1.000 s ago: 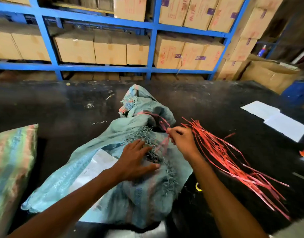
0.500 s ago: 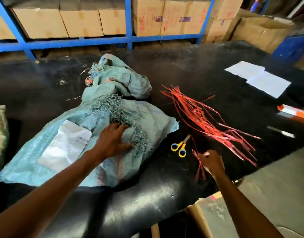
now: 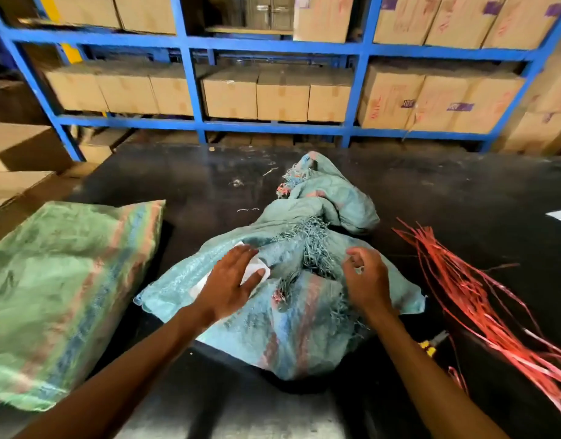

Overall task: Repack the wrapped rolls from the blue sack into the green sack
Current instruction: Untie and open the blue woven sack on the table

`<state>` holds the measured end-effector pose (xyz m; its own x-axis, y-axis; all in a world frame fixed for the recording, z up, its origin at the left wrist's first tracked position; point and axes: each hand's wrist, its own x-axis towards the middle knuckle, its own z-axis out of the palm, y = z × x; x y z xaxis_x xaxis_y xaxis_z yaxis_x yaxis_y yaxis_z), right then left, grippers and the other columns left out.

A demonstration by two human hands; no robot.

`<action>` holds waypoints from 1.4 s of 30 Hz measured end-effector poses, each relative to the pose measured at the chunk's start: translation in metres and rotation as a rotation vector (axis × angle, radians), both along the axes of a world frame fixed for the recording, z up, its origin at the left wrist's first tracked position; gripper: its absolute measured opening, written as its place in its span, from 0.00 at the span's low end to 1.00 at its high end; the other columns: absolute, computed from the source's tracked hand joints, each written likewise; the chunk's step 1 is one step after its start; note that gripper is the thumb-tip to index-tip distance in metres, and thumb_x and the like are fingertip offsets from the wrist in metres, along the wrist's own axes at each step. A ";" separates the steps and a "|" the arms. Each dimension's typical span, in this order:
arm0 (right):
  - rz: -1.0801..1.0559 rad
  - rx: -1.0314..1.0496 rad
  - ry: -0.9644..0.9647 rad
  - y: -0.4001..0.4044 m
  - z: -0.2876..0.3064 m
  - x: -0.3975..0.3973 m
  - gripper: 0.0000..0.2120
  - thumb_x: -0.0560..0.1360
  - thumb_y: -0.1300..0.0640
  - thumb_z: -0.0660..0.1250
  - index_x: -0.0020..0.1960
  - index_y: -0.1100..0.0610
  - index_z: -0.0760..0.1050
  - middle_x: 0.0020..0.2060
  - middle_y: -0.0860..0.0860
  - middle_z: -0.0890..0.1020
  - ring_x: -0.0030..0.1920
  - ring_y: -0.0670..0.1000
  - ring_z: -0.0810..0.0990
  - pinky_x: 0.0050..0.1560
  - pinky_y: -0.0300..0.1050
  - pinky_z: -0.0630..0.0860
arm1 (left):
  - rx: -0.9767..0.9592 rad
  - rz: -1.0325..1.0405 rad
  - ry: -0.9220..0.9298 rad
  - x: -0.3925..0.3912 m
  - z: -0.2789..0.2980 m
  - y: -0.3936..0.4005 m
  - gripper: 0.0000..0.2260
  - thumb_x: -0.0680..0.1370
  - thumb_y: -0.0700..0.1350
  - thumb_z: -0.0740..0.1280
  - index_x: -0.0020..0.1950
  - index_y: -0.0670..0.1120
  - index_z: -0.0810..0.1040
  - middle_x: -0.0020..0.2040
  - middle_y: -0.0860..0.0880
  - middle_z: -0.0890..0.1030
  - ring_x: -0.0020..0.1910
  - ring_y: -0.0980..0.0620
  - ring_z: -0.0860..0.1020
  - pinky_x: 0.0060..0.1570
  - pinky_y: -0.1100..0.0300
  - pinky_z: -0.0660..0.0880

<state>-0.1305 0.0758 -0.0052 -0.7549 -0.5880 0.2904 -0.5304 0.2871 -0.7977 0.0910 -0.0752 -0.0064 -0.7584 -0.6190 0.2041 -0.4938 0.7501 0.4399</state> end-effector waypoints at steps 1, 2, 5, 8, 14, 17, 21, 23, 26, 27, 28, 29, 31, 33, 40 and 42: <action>0.049 0.013 0.016 -0.013 0.002 0.009 0.08 0.73 0.60 0.66 0.52 0.59 0.78 0.46 0.54 0.77 0.49 0.56 0.78 0.52 0.54 0.75 | 0.000 0.018 -0.030 0.006 -0.002 -0.006 0.44 0.71 0.74 0.39 0.71 0.46 0.68 0.73 0.45 0.68 0.74 0.46 0.63 0.71 0.52 0.58; 0.087 0.031 0.033 -0.025 0.002 0.016 0.09 0.73 0.58 0.66 0.52 0.59 0.78 0.48 0.55 0.78 0.51 0.56 0.78 0.54 0.53 0.75 | -0.007 0.028 -0.058 0.012 -0.005 -0.015 0.45 0.70 0.75 0.38 0.72 0.46 0.67 0.74 0.45 0.66 0.74 0.46 0.61 0.72 0.51 0.58; 0.103 0.114 0.018 -0.054 -0.001 0.032 0.10 0.73 0.59 0.67 0.54 0.59 0.78 0.51 0.57 0.79 0.54 0.57 0.77 0.57 0.52 0.74 | -0.028 0.020 -0.106 0.016 -0.006 -0.039 0.48 0.68 0.76 0.34 0.73 0.47 0.66 0.74 0.45 0.65 0.75 0.46 0.60 0.73 0.51 0.58; 0.105 0.198 0.030 -0.071 -0.004 0.037 0.11 0.72 0.59 0.67 0.54 0.58 0.78 0.51 0.57 0.80 0.55 0.57 0.77 0.55 0.51 0.74 | -0.041 -0.011 -0.100 0.004 0.004 -0.055 0.48 0.67 0.76 0.33 0.74 0.48 0.64 0.75 0.46 0.63 0.75 0.46 0.58 0.73 0.50 0.57; 0.038 0.219 0.054 -0.087 0.004 0.034 0.10 0.72 0.58 0.67 0.53 0.59 0.79 0.52 0.57 0.80 0.54 0.58 0.77 0.55 0.48 0.73 | -0.060 -0.145 -0.150 -0.045 0.026 -0.073 0.35 0.73 0.63 0.48 0.75 0.46 0.61 0.76 0.44 0.61 0.75 0.46 0.59 0.72 0.55 0.55; -0.011 0.244 0.017 -0.091 0.013 0.013 0.09 0.73 0.57 0.67 0.52 0.58 0.79 0.51 0.57 0.79 0.52 0.57 0.78 0.53 0.50 0.75 | -0.057 -0.185 -0.172 -0.068 0.031 -0.078 0.38 0.72 0.66 0.48 0.75 0.45 0.61 0.75 0.42 0.63 0.74 0.46 0.62 0.70 0.57 0.59; -0.118 0.175 -0.087 -0.096 0.032 -0.025 0.08 0.74 0.56 0.67 0.49 0.59 0.79 0.46 0.55 0.82 0.49 0.56 0.79 0.48 0.46 0.74 | -0.021 -0.217 -0.208 -0.092 0.028 -0.080 0.30 0.78 0.58 0.58 0.76 0.46 0.58 0.74 0.43 0.65 0.72 0.46 0.65 0.68 0.57 0.63; -0.174 0.103 -0.266 -0.098 0.034 -0.054 0.11 0.75 0.54 0.67 0.49 0.62 0.79 0.44 0.55 0.81 0.49 0.54 0.79 0.45 0.43 0.69 | 0.051 -0.231 -0.255 -0.098 0.023 -0.077 0.27 0.79 0.56 0.60 0.76 0.47 0.60 0.73 0.46 0.67 0.70 0.47 0.67 0.66 0.58 0.65; -0.282 -0.098 -0.657 -0.112 0.026 -0.093 0.29 0.68 0.44 0.72 0.60 0.62 0.75 0.55 0.57 0.81 0.56 0.58 0.79 0.55 0.50 0.76 | 0.118 -0.255 -0.264 -0.096 0.017 -0.069 0.38 0.71 0.70 0.49 0.73 0.48 0.66 0.73 0.49 0.67 0.70 0.50 0.68 0.66 0.61 0.64; -0.290 -0.110 -0.751 -0.122 0.020 -0.105 0.31 0.67 0.45 0.72 0.63 0.62 0.73 0.58 0.60 0.80 0.56 0.59 0.79 0.56 0.54 0.78 | 0.138 -0.246 -0.246 -0.096 0.018 -0.068 0.44 0.66 0.73 0.44 0.72 0.48 0.67 0.73 0.49 0.67 0.71 0.51 0.67 0.66 0.62 0.64; -0.263 -0.118 -0.816 -0.132 0.019 -0.112 0.27 0.69 0.50 0.72 0.63 0.63 0.72 0.59 0.62 0.79 0.54 0.60 0.80 0.53 0.55 0.79 | 0.150 -0.240 -0.214 -0.096 0.017 -0.068 0.46 0.64 0.74 0.41 0.72 0.49 0.68 0.72 0.50 0.69 0.70 0.51 0.68 0.67 0.61 0.64; -0.217 -0.137 -0.849 -0.140 0.024 -0.112 0.18 0.73 0.59 0.69 0.60 0.65 0.72 0.58 0.65 0.78 0.51 0.61 0.80 0.49 0.53 0.80 | 0.149 -0.226 -0.177 -0.098 0.018 -0.069 0.45 0.65 0.75 0.41 0.70 0.49 0.70 0.71 0.50 0.71 0.69 0.51 0.69 0.67 0.60 0.66; -0.152 -0.177 -0.818 -0.155 0.040 -0.104 0.05 0.75 0.70 0.63 0.46 0.64 0.76 0.51 0.67 0.81 0.39 0.57 0.81 0.35 0.41 0.79 | 0.116 -0.190 -0.061 -0.102 0.026 -0.072 0.37 0.72 0.72 0.49 0.67 0.48 0.73 0.66 0.48 0.75 0.65 0.50 0.72 0.65 0.56 0.69; -0.092 -0.199 -0.673 -0.171 0.054 -0.098 0.11 0.73 0.71 0.63 0.35 0.60 0.76 0.35 0.61 0.82 0.27 0.47 0.78 0.25 0.33 0.72 | 0.088 -0.127 0.035 -0.114 0.039 -0.073 0.26 0.76 0.61 0.61 0.68 0.47 0.70 0.67 0.47 0.73 0.67 0.49 0.69 0.67 0.58 0.65; 0.251 -0.145 -0.391 -0.159 0.088 -0.085 0.16 0.71 0.72 0.64 0.30 0.56 0.78 0.28 0.51 0.81 0.30 0.46 0.78 0.34 0.39 0.75 | 0.091 0.095 -0.170 -0.200 0.043 -0.082 0.24 0.73 0.57 0.66 0.65 0.47 0.71 0.68 0.43 0.71 0.68 0.41 0.68 0.64 0.48 0.68; 0.225 -0.050 -0.426 -0.137 0.074 -0.100 0.16 0.72 0.69 0.65 0.30 0.55 0.78 0.26 0.50 0.81 0.29 0.48 0.79 0.35 0.41 0.75 | 0.184 0.092 -0.001 -0.209 0.041 -0.076 0.09 0.76 0.49 0.63 0.51 0.45 0.76 0.53 0.41 0.80 0.52 0.46 0.79 0.49 0.55 0.74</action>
<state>-0.2304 -0.0610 0.0686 -0.6686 -0.7434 0.0154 -0.1980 0.1581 -0.9674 -0.1179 -0.1510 0.0345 -0.6973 -0.7123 0.0800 -0.5571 0.6089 0.5647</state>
